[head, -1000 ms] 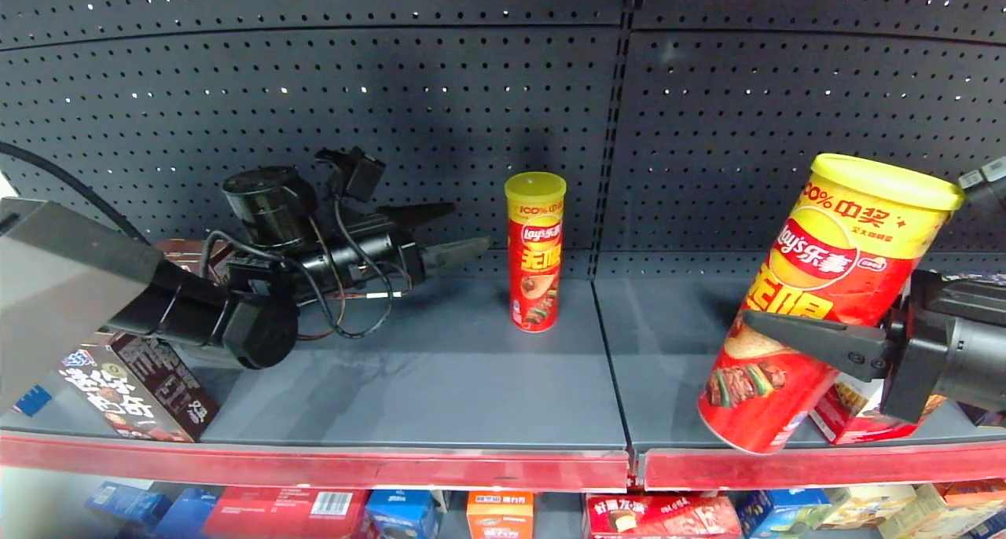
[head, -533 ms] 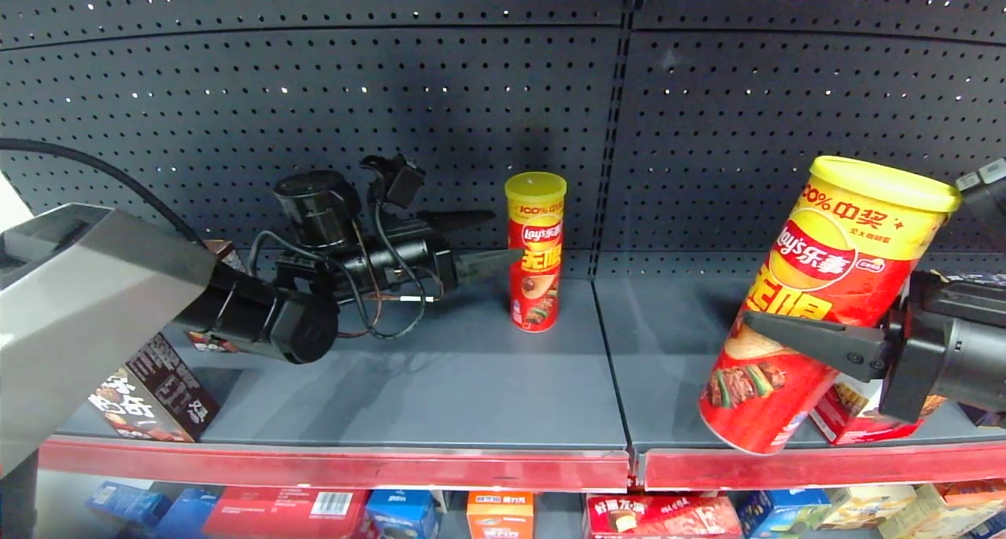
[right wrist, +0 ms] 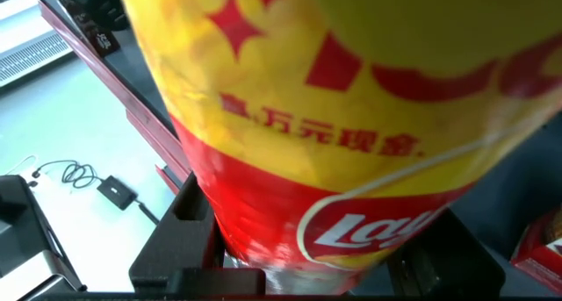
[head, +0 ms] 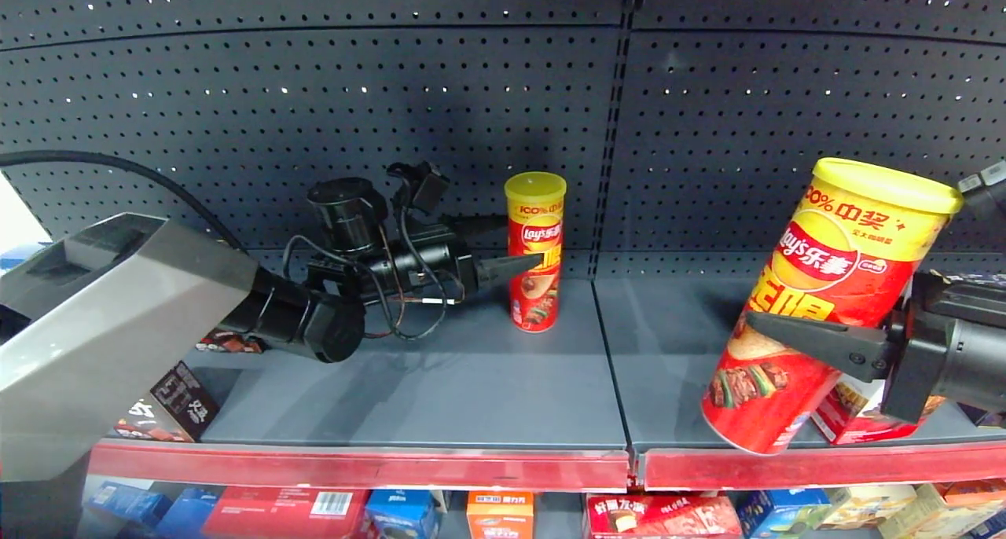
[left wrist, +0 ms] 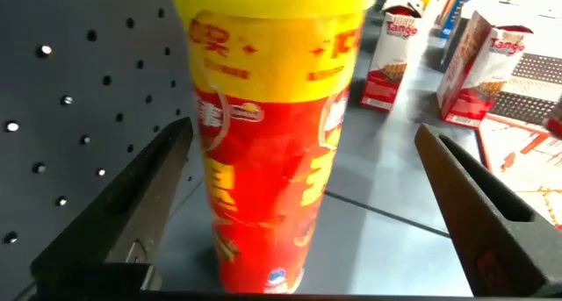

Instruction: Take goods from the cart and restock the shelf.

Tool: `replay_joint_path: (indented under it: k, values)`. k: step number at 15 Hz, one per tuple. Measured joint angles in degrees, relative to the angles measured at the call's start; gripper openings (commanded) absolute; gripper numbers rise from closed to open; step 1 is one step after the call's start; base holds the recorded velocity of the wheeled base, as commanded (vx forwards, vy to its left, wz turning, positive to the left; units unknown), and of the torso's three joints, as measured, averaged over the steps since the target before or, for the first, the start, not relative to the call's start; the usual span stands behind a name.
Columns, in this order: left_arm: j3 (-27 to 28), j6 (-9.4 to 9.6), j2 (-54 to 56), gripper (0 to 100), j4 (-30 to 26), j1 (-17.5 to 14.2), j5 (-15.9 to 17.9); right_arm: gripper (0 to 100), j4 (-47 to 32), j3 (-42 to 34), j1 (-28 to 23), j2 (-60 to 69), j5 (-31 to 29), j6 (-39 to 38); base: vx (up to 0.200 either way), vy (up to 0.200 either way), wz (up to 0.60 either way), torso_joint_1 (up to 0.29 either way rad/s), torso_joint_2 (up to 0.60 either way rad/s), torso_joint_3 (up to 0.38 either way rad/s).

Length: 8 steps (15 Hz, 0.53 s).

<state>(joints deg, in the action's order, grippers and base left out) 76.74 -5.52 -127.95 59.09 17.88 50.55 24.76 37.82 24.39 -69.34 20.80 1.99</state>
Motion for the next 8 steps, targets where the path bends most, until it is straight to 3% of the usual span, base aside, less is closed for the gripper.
replay_joint_path:
  k: [4,8]
  values:
    - [2.2,-0.02,-1.8,100,-0.1,0.4,0.0,0,0.0,0.0,0.0,-0.1,1.3,-0.1,0.000,0.000,0.00,0.000,0.00,0.000]
    - [7.4,-0.09,-3.5,100,-5.6,1.3,-0.1,0,0.0,0.0,-0.8,-0.2,1.5,-0.1,0.000,0.000,0.00,0.000,0.00,0.000]
